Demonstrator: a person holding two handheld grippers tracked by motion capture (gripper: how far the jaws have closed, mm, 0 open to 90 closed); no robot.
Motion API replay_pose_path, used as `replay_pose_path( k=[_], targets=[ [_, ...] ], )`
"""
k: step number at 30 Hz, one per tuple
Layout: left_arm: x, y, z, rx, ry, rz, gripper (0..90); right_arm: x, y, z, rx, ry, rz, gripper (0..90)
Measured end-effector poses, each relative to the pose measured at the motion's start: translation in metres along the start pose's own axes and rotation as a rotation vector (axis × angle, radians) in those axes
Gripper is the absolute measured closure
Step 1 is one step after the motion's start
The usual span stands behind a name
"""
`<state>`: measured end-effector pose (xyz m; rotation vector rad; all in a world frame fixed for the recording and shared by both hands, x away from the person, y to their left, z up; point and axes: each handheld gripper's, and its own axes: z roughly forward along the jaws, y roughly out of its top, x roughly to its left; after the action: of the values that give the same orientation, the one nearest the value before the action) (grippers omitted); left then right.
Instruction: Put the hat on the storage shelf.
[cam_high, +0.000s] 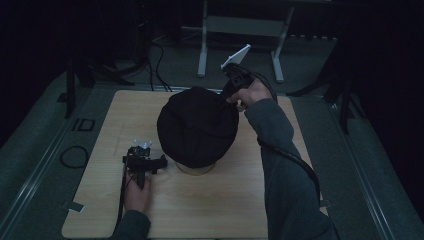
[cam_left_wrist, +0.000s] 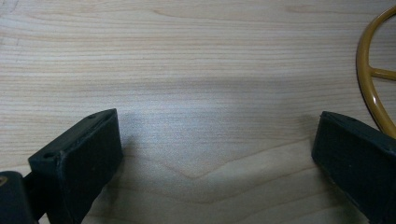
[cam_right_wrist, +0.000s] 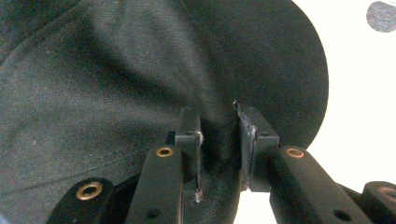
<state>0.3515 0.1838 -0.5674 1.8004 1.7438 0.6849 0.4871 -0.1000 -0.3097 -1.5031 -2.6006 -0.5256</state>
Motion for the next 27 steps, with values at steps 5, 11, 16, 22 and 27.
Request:
replay_pose_path(
  k=[5, 11, 16, 22, 27],
  targets=[
    [-0.001, 0.0, 0.0, 0.002, -0.003, 0.006, 1.2, -0.002, -0.001, 0.003, 0.002, 0.014, 0.003, 70.9],
    [-0.001, 0.0, 0.0, 0.004, -0.006, 0.01, 1.2, -0.006, -0.003, 0.006, 0.0, 0.027, 0.003, 66.2],
    [-0.001, 0.0, 0.0, 0.005, -0.006, 0.011, 1.2, -0.011, -0.005, 0.004, -0.023, 0.008, 0.017, 60.5],
    [-0.001, 0.0, 0.0, 0.005, -0.006, 0.011, 1.2, -0.02, -0.01, 0.0, -0.032, -0.003, 0.03, 59.4],
    [-0.001, 0.0, 0.0, 0.005, -0.007, 0.01, 1.2, -0.03, -0.016, 0.003, -0.034, -0.006, 0.027, 58.8]
  ],
)
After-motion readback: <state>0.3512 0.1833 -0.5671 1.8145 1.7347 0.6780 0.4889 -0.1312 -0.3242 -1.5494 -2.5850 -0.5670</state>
